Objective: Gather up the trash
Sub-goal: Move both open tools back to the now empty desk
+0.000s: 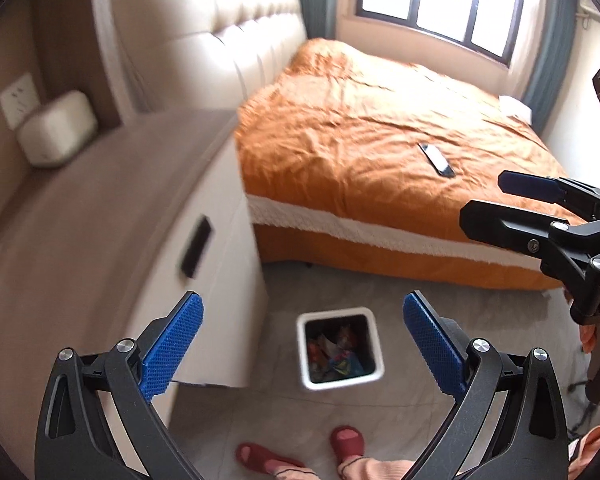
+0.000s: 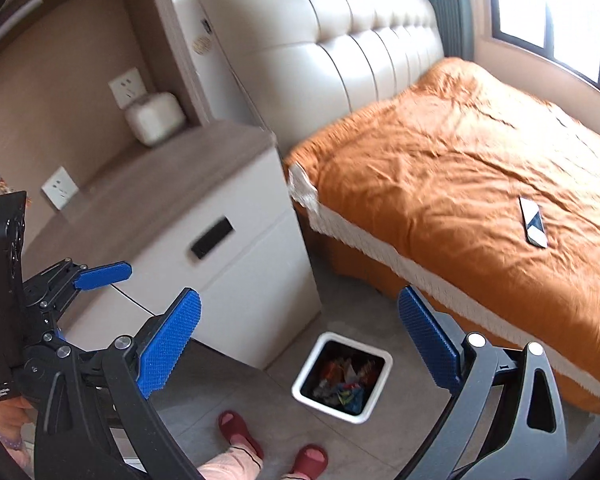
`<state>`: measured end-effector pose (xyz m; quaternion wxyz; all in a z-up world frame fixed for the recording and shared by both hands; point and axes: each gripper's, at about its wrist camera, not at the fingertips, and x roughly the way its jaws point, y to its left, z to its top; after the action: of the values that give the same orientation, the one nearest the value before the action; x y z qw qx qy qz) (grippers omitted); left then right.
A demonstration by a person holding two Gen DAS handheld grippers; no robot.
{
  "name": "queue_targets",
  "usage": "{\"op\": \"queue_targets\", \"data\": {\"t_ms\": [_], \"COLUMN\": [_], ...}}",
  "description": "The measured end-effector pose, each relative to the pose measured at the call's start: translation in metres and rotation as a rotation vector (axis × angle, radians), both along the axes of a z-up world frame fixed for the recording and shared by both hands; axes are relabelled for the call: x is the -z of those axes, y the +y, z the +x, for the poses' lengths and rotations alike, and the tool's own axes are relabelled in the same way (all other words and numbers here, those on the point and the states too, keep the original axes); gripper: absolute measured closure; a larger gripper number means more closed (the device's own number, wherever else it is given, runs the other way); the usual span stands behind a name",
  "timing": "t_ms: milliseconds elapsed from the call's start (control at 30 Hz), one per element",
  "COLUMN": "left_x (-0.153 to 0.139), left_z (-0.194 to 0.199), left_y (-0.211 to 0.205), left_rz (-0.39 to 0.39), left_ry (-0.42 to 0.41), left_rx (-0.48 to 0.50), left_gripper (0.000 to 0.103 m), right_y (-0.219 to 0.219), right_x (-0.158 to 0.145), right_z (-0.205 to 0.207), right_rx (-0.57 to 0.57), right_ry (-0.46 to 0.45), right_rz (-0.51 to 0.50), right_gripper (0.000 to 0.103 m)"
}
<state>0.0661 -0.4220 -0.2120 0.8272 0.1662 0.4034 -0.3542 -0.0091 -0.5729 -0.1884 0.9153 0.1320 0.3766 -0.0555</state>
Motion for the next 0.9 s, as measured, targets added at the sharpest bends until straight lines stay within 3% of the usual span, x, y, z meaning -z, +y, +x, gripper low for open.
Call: {"op": "queue_targets", "data": {"t_ms": [233,400,700,900], "left_x": [-0.056,-0.085,-0.106,-0.114], "left_z": [0.001,0.006,0.021,0.025], "left_y": [0.053,0.104,0.223,0.309], "left_rz": [-0.009,-0.024,-0.047,-0.030], "left_ry": [-0.084,-0.133,-0.162,-0.206], "left_rx": [-0.169,-0.287,-0.476,-0.556], "left_gripper": [0.005,0.005,0.005,0.005], "right_y": [0.033,0.082,0.190,0.261], "right_x": [-0.044,-0.071,-0.107,-0.112], "right_z": [0.027,0.050,0.078,0.091], "right_rx": [-0.148,-0.278,-0.417,-0.469], "right_ry": [-0.101,-0.156,-0.232,-0.250], "right_rz": [0.023,0.026,0.010,-0.013], "right_gripper": [0.005,0.005,0.005,0.005]}}
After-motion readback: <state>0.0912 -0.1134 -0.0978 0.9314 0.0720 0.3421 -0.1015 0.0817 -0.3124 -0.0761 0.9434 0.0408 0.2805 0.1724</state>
